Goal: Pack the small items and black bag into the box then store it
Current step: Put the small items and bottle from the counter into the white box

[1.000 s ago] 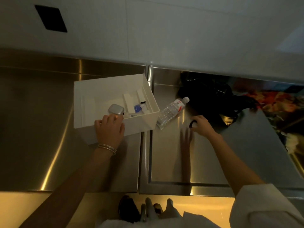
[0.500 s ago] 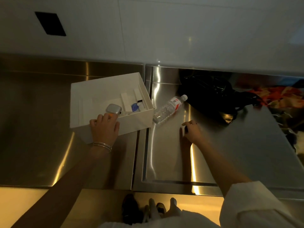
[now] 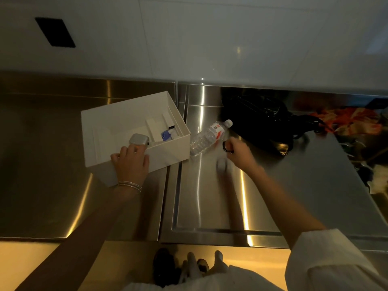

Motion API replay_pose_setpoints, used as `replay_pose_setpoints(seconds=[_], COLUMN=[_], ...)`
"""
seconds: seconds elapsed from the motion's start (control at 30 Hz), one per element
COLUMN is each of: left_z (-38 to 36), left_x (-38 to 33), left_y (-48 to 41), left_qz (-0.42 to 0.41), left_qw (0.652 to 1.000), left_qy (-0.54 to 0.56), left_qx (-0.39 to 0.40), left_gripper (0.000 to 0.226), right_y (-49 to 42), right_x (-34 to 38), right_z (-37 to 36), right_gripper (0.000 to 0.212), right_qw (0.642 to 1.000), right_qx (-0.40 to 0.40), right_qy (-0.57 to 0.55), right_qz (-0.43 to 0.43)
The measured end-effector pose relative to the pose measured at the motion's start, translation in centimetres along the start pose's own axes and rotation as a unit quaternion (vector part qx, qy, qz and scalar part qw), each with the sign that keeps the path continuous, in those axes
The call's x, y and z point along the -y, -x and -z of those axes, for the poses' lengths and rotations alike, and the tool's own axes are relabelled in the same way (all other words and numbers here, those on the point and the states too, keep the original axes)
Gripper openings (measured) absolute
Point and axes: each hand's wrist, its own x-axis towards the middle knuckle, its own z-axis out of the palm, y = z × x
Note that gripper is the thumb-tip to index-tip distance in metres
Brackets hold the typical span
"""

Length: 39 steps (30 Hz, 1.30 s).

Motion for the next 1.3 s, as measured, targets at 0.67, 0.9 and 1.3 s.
replay_pose_setpoints(seconds=[0.67,0.9,1.3], left_z=[0.1,-0.1,-0.7], left_x=[3.2,6.6,7.2], left_y=[-0.3,-0.4,-0.8], left_qz=[-0.053,-0.116,-0.147], left_qw=[0.998,0.992,0.988], left_qy=[0.032,0.034,0.052], left_qx=[0.003,-0.026,-0.022], left_gripper=[0.023,0.018,0.019], right_y=[-10.3,-12.1,-11.1], right_x=[20.7,22.6,17.1], right_z=[-3.9,-8.4,-3.3], right_gripper=[0.020,0.020,0.016], right_qw=[0.960,0.947,0.979], right_qx=[0.118,0.178,0.014], right_qy=[0.030,0.113,-0.020], right_qz=[0.252,0.242,0.202])
